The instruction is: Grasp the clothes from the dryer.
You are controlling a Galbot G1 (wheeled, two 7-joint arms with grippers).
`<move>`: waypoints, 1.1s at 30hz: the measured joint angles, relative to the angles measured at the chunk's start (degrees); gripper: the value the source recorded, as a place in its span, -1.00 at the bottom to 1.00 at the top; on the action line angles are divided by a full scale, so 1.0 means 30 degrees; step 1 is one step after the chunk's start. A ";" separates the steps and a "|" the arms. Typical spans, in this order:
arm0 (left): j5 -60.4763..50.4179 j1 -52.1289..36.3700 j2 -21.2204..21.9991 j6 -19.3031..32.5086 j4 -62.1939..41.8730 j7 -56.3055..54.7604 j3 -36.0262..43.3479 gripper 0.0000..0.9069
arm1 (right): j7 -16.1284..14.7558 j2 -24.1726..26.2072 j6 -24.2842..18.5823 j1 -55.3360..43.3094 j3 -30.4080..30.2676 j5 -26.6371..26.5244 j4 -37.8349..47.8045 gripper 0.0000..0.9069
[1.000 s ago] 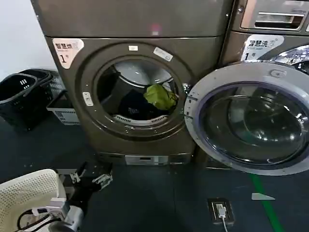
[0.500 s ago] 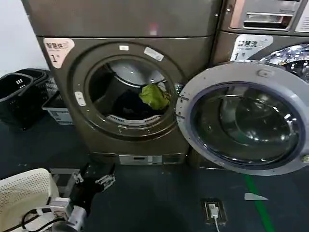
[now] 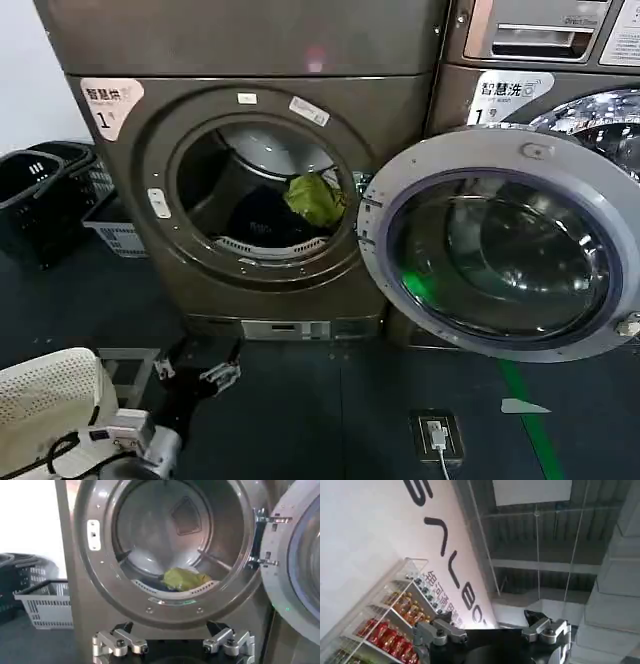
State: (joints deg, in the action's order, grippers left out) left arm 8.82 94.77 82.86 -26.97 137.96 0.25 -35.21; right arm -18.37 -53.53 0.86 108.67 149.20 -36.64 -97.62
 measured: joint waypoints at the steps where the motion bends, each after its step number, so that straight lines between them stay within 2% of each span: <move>1: -0.0032 0.0029 0.0006 0.0007 0.0005 0.0000 -0.0001 1.00 | 0.0004 0.0022 -0.0005 -0.0018 -0.0018 -0.0035 -0.0002 1.00; 33: -0.0283 -0.0026 -0.0023 0.0033 -0.0070 0.0028 0.0094 1.00 | 0.0021 -0.0049 0.0000 -0.0112 -0.0072 -0.0447 -0.0121 1.00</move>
State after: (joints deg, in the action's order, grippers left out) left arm 7.97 94.69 82.79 -26.88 137.75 0.34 -34.93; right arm -18.30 -53.68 0.86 108.33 148.98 -37.98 -97.98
